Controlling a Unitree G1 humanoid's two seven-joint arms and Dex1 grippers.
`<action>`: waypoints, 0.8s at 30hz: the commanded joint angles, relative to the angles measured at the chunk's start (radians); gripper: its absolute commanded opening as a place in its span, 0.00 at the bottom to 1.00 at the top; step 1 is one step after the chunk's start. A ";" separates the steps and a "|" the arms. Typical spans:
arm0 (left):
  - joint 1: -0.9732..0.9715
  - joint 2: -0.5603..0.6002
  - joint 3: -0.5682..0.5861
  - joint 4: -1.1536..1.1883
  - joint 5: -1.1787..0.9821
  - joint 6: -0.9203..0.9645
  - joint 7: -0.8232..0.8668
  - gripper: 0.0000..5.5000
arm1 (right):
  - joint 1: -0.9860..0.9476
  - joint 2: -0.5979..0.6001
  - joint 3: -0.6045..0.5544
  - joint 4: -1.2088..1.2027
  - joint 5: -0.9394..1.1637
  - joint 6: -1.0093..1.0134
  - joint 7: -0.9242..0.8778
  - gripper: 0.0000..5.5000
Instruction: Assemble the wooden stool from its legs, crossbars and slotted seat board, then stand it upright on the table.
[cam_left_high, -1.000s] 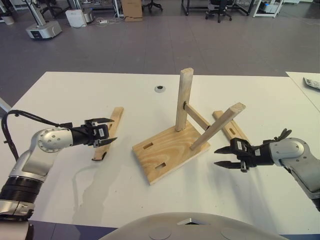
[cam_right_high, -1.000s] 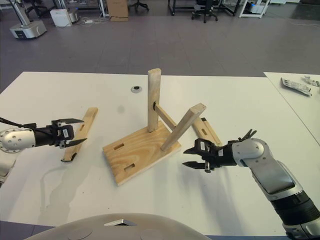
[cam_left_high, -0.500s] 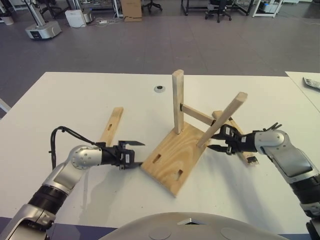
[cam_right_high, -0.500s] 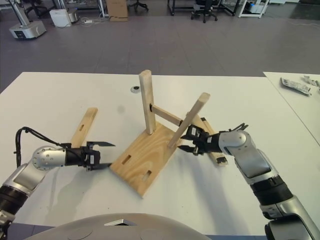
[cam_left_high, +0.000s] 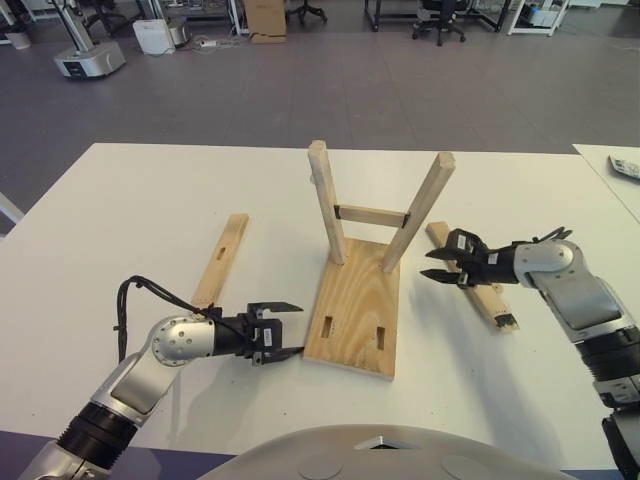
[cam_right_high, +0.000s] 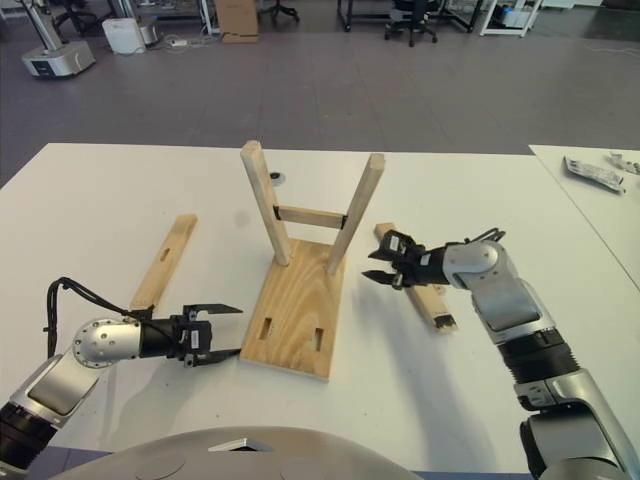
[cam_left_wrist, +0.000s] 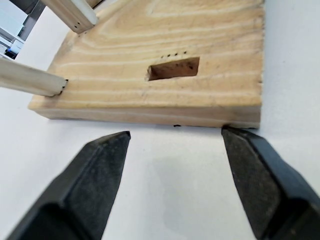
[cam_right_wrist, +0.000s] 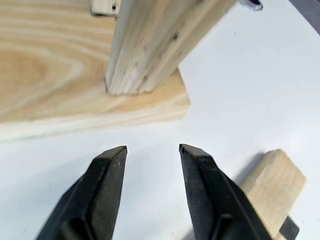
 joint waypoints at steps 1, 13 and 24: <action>0.006 -0.004 -0.027 0.022 0.035 0.022 -0.007 0.61 | -0.044 0.073 0.091 0.079 -0.066 -0.044 -0.007 0.36; 0.056 0.002 0.084 0.124 -0.062 -0.026 0.035 0.61 | -0.240 0.217 -0.095 0.424 -0.083 0.038 -0.297 0.36; 0.192 -0.099 0.208 0.014 -0.153 0.078 0.191 0.61 | -0.156 0.095 -0.199 0.575 -0.111 -0.041 -0.344 0.36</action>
